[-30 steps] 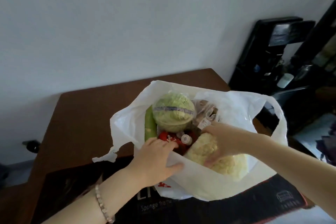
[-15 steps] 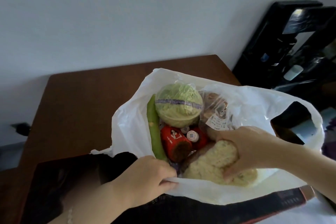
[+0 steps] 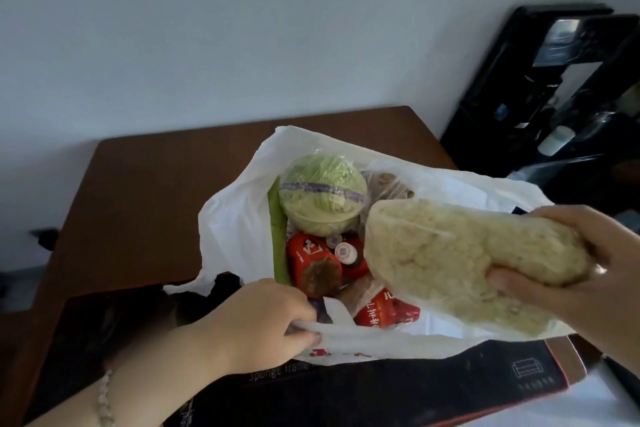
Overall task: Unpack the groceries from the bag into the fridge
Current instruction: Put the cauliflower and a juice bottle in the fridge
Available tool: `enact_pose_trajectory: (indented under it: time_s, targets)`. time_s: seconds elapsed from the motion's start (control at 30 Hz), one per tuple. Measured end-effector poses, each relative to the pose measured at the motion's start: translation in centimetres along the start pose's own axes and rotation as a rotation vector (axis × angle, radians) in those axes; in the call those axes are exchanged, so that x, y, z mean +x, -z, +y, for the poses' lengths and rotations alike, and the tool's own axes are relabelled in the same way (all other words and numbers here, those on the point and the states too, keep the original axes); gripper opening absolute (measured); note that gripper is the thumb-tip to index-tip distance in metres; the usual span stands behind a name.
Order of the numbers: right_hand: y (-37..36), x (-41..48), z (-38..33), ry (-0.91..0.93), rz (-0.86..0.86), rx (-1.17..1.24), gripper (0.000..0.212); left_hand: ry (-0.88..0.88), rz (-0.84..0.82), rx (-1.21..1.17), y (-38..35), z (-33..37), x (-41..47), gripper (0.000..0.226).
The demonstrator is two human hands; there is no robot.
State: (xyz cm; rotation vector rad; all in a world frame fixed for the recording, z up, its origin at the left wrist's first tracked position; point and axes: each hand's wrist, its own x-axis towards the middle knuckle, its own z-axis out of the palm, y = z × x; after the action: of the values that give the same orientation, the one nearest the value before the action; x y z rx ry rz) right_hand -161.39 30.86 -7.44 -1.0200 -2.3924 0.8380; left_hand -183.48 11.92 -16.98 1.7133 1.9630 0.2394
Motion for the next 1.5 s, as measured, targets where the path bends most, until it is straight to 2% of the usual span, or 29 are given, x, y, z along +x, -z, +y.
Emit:
enact_pose_trajectory:
  time_s: [0.13, 0.27, 0.33, 0.37, 0.43, 0.47, 0.5, 0.63, 0.7, 0.8, 0.93, 1.0, 1.1, 1.17, 1.23, 1.3, 1.43, 1.5]
  targets:
    - [-0.3, -0.3, 0.6, -0.054, 0.094, 0.012, 0.065, 0.070, -0.066, 0.012, 0.2, 0.9, 1.2, 0.041]
    - [-1.7, -0.8, 1.0, 0.028, 0.102, -0.228, 0.070, 0.142, -0.131, 0.037, 0.8, 2.0, 1.9, 0.041]
    - [-1.6, -1.1, 1.4, -0.023, 0.140, -0.215, 0.073, 0.241, -0.150, -0.092, 1.2, 2.4, 2.1, 0.052]
    - [-1.5, -1.2, 1.7, -0.062, 0.148, -0.183, 0.072, 0.304, -0.087, -0.196, 1.3, 2.3, 2.6, 0.056]
    - [-1.4, -1.4, 2.1, -0.092, 0.165, -0.123, 0.065, 0.419, 0.206, -0.265, 1.3, 1.4, 4.4, 0.052]
    - [-1.4, -1.4, 2.2, -0.099, 0.175, -0.099, 0.061, 0.473, 0.328, -0.182, 0.8, 0.5, 5.7, 0.048]
    - [-1.5, -1.6, 2.1, -0.103, 0.175, -0.081, 0.059, 0.530, 0.368, -0.092, 0.4, 0.0, 6.8, 0.047]
    - [-1.5, -1.7, 1.9, -0.124, 0.156, -0.057, 0.060, 0.712, 0.148, 0.139, -2.3, 0.2, 10.0, 0.082]
    - [-1.5, -1.5, 1.9, -0.139, 0.163, -0.042, 0.062, 0.752, 0.109, 0.249, -3.0, 0.4, 10.8, 0.097]
    - [-1.7, -1.3, 1.8, -0.142, 0.163, -0.070, 0.064, 0.791, 0.098, 0.300, -3.5, 0.4, 11.6, 0.098]
    - [-1.7, -1.3, 1.8, -0.148, 0.140, -0.133, 0.073, 0.745, 0.115, 0.228, -2.9, 0.5, 11.5, 0.068]
    - [-1.6, -1.3, 2.0, -0.156, 0.136, -0.145, 0.077, 0.679, 0.144, 0.159, -1.6, 0.6, 10.3, 0.053]
    - [-1.4, -1.3, 2.0, -0.155, 0.129, -0.141, 0.077, 0.608, 0.123, -0.064, -0.4, 0.9, 7.3, 0.043]
    - [-1.3, -1.3, 1.9, -0.134, 0.114, -0.143, 0.073, 0.582, 0.025, -0.184, -0.5, 1.4, 5.1, 0.044]
    - [-1.4, -1.3, 1.7, -0.110, 0.092, -0.157, 0.065, 0.593, -0.066, -0.173, -0.9, 2.1, 3.4, 0.053]
    - [-1.6, -1.3, 1.3, -0.096, 0.057, -0.183, 0.059, 0.627, -0.083, -0.097, -1.2, 2.5, 2.8, 0.067]
    - [-2.0, -1.5, 0.9, -0.079, 0.036, -0.248, 0.057, 0.642, -0.120, 0.041, -1.6, 2.7, 4.0, 0.069]
    - [-2.1, -1.6, 0.9, -0.080, 0.037, -0.278, 0.059, 0.678, -0.098, 0.034, -2.0, 2.5, 4.4, 0.069]
